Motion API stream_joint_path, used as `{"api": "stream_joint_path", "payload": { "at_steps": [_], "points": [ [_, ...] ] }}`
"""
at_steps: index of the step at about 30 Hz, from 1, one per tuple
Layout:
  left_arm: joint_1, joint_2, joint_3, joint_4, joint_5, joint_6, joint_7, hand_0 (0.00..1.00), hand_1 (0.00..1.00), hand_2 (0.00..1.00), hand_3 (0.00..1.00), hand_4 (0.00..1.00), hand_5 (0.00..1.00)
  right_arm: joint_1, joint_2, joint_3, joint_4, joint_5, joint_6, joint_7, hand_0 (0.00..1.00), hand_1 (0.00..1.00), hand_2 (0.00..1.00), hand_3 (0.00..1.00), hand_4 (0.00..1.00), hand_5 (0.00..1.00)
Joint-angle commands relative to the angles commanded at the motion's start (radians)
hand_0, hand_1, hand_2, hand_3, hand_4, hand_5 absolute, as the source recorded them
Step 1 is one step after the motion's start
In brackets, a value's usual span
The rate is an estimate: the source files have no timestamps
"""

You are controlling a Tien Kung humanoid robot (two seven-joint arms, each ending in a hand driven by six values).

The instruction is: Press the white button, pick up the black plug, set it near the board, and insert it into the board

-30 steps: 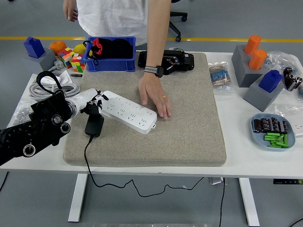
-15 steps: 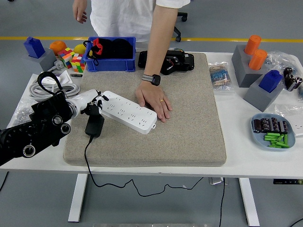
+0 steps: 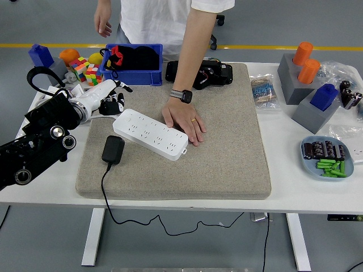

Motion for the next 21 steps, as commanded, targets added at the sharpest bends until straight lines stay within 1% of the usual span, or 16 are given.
{"api": "stream_joint_path", "payload": {
  "at_steps": [3,4,6,7,9,10,11,15,16,19,21],
  "points": [
    [0.052,-0.002,-0.051,-0.060,0.021,0.053,-0.032,0.179,0.284,0.404,0.737,0.521,0.002,-0.002,0.001,-0.001,-0.001,-0.001,-0.001,0.000,0.622,0.598,0.598,0.588,0.664,0.411],
    [0.080,-0.006,-0.073,-0.088,0.039,0.088,-0.047,0.487,0.658,0.630,0.763,0.735,0.016,-0.003,0.002,-0.001,0.000,-0.001,-0.001,0.000,0.622,0.599,0.599,0.588,0.663,0.411],
    [0.112,-0.012,-0.091,-0.115,0.061,0.131,-0.051,0.487,0.658,0.630,0.763,0.735,0.016,-0.004,0.003,-0.003,0.000,-0.001,0.000,0.000,0.622,0.599,0.599,0.588,0.663,0.411],
    [0.138,-0.019,-0.105,-0.134,0.075,0.158,-0.046,0.487,0.658,0.630,0.763,0.735,0.016,-0.004,0.004,-0.003,0.000,-0.002,0.000,0.000,0.622,0.599,0.599,0.588,0.663,0.411],
    [0.176,-0.028,-0.121,-0.156,0.096,0.191,-0.038,0.487,0.658,0.630,0.763,0.735,0.016,-0.005,0.005,-0.004,0.001,-0.002,0.000,0.001,0.622,0.599,0.599,0.588,0.663,0.411],
    [0.193,-0.032,-0.126,-0.163,0.106,0.202,-0.036,0.770,0.821,0.779,0.803,0.856,0.185,-0.005,0.005,-0.004,0.002,-0.002,-0.001,0.001,0.622,0.598,0.599,0.588,0.663,0.410],
    [0.212,-0.036,-0.132,-0.172,0.120,0.218,-0.032,0.770,0.821,0.779,0.803,0.856,0.185,-0.005,0.006,-0.006,0.002,-0.002,0.000,0.001,0.622,0.598,0.599,0.588,0.663,0.410],
    [0.262,-0.046,-0.139,-0.188,0.162,0.258,-0.021,0.770,0.821,0.779,0.803,0.856,0.185,-0.004,0.005,-0.008,0.003,-0.002,-0.001,0.001,0.622,0.598,0.599,0.588,0.663,0.410],
    [0.276,-0.048,-0.142,-0.192,0.173,0.267,-0.018,0.848,0.886,0.874,0.861,0.991,0.406,-0.004,0.005,-0.008,0.003,-0.001,-0.001,0.002,0.621,0.599,0.598,0.588,0.664,0.410],
    [0.317,-0.056,-0.152,-0.206,0.206,0.297,-0.007,0.848,0.886,0.874,0.861,0.991,0.406,-0.003,0.005,-0.009,0.004,0.000,-0.001,0.002,0.621,0.599,0.598,0.588,0.664,0.410],
    [0.339,-0.061,-0.155,-0.213,0.226,0.307,0.006,0.848,0.886,0.874,0.861,0.991,0.406,-0.004,0.005,-0.011,0.004,-0.001,-0.001,0.002,0.621,0.599,0.598,0.588,0.664,0.410]
  ]
}}
